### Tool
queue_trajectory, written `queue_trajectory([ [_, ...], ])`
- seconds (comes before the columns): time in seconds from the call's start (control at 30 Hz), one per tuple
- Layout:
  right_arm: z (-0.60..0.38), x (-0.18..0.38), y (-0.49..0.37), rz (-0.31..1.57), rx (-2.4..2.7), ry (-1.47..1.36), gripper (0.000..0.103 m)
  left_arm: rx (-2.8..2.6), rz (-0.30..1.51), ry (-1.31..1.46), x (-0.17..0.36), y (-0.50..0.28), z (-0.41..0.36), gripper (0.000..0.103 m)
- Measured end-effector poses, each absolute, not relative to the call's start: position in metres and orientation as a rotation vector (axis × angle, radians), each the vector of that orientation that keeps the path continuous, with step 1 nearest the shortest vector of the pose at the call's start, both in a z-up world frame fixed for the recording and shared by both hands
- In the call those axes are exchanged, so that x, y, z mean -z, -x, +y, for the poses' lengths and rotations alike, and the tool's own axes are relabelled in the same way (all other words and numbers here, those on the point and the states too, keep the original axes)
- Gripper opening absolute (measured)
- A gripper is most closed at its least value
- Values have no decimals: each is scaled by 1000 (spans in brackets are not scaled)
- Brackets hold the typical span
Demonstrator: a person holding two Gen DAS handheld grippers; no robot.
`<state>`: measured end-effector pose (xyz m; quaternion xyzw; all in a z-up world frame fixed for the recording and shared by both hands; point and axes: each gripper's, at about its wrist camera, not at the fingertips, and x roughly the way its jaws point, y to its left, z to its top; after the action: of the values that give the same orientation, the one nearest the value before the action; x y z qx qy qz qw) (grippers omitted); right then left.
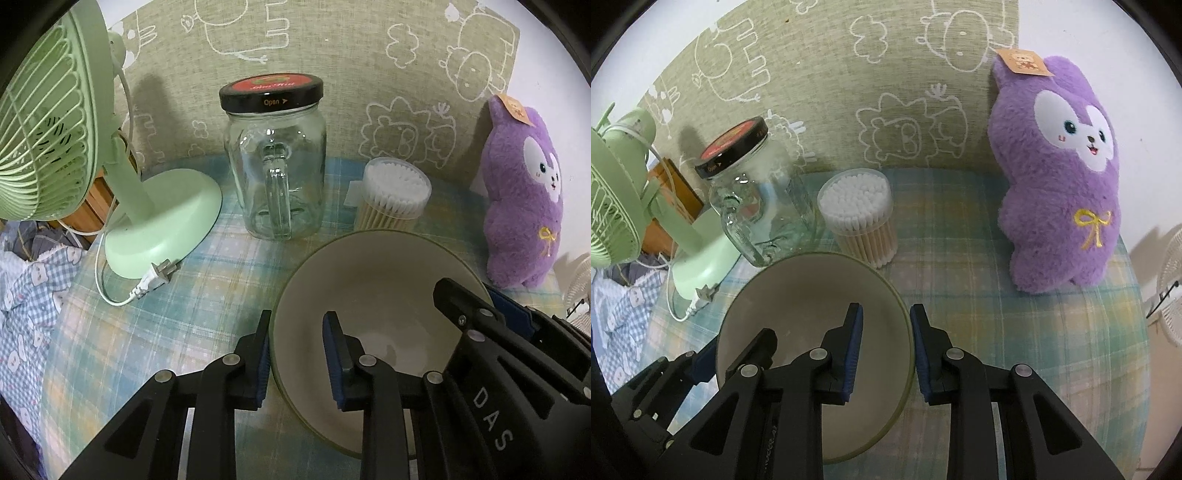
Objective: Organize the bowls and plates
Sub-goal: 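Lift the beige bowl off the table with both grippers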
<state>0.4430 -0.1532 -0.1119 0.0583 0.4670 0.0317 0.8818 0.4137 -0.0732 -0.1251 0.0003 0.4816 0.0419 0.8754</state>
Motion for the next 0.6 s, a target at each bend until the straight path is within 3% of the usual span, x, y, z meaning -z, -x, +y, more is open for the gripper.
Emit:
queue_trajectory([
  [0.6, -152, 89, -410, 962, -61, -113, 30, -74, 984, -13, 101, -379, -74, 24],
])
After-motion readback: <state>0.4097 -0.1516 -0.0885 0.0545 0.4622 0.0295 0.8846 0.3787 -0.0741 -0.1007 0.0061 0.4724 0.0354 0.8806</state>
